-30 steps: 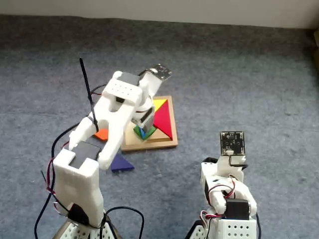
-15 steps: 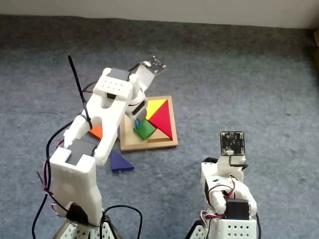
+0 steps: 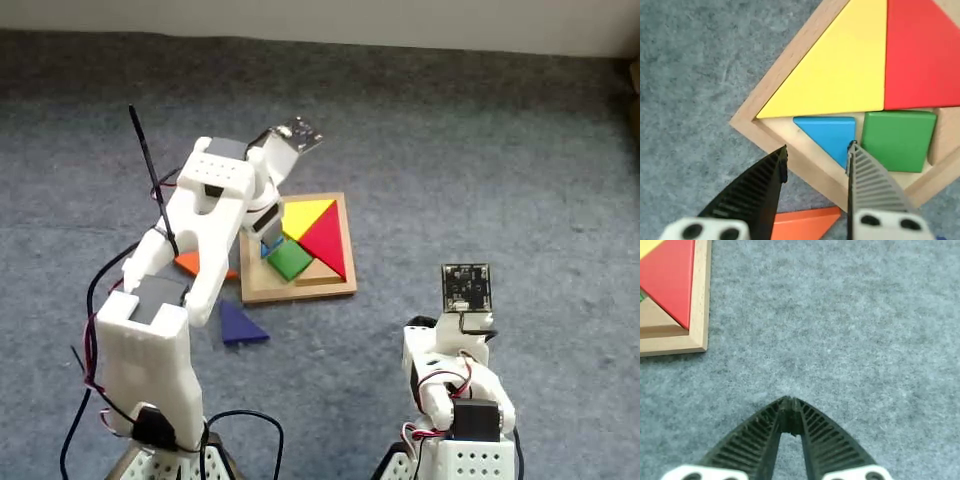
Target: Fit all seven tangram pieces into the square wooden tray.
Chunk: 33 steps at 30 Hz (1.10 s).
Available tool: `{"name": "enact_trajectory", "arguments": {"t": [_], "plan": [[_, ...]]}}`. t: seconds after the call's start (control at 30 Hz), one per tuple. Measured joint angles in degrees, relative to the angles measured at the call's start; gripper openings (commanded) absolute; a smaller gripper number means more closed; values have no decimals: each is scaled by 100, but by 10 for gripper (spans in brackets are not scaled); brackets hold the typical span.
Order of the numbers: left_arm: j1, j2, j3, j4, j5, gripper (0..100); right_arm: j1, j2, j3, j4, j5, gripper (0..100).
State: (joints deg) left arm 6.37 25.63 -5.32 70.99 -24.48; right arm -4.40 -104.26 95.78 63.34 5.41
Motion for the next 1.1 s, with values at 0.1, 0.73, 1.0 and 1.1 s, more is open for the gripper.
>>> {"name": "enact_trajectory", "arguments": {"t": [0.1, 0.73, 1.0, 1.1], "plan": [[9, 0, 0, 0, 0, 192, 0, 0, 0, 0, 0, 17], [105, 149, -281, 193, 0, 192, 26, 0, 0, 0, 0, 17], [-387, 149, -290, 62, 0, 193, 26, 0, 0, 0, 0, 17], [-527, 149, -290, -53, 0, 193, 26, 0, 0, 0, 0, 17]]}}
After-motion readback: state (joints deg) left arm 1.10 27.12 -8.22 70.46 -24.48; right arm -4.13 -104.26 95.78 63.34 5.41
